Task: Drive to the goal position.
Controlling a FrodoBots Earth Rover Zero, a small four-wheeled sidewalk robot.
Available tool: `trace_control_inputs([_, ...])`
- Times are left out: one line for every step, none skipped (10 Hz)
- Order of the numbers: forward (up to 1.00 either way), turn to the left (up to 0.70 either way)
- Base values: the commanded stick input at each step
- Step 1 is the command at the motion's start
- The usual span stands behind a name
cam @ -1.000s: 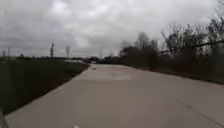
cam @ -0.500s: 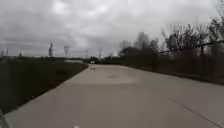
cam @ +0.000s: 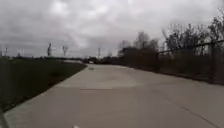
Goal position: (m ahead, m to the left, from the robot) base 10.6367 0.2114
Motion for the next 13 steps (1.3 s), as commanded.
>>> trace_control_inputs([1.0, 0.0])
trace_control_inputs([1.0, 0.0])
trace_control_inputs([1.0, 0.0])
trace_control_inputs([1.0, 0.0])
trace_control_inputs([1.0, 0.0])
trace_control_inputs([1.0, 0.11])
trace_control_inputs([1.0, 0.27])
trace_control_inputs([1.0, 0.37])
trace_control_inputs([1.0, 0.22])
trace_control_inputs([1.0, 0.08])
trace_control_inputs([1.0, 0.0])
trace_control_inputs([1.0, 0.0])
trace_control_inputs([1.0, 0.0])
